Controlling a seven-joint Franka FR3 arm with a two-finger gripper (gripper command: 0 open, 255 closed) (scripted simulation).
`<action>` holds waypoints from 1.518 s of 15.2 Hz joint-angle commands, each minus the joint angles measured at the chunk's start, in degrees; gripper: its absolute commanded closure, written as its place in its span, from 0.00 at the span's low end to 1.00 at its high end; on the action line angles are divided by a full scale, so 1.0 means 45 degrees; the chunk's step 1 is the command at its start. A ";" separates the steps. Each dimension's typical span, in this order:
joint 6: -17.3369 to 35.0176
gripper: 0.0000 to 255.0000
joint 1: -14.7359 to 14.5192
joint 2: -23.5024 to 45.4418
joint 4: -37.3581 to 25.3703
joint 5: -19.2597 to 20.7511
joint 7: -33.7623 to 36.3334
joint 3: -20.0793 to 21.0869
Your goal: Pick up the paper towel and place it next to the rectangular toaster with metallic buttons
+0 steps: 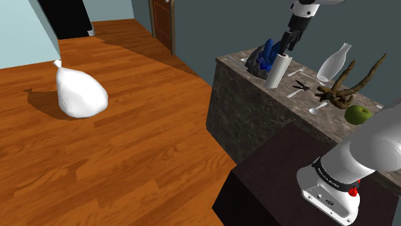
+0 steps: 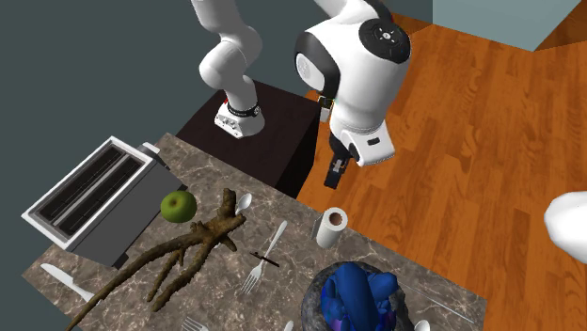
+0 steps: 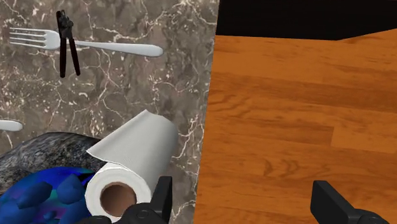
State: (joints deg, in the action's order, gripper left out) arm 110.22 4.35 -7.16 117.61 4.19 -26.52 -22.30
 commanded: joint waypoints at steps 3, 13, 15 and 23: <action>0.0414 0.00 0.0334 0.2022 -0.1498 -0.0821 -0.1095 -0.0550; 0.0983 0.00 0.1142 0.4831 -0.3465 -0.2171 -0.2400 -0.0792; 0.1291 0.00 0.1156 0.4938 -0.3252 -0.2231 -0.2441 -0.0775; 0.1532 0.00 0.1169 0.5029 -0.3092 -0.2283 -0.2475 -0.0759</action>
State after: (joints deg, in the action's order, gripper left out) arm 117.11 9.61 15.47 103.69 -6.09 -37.66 -25.72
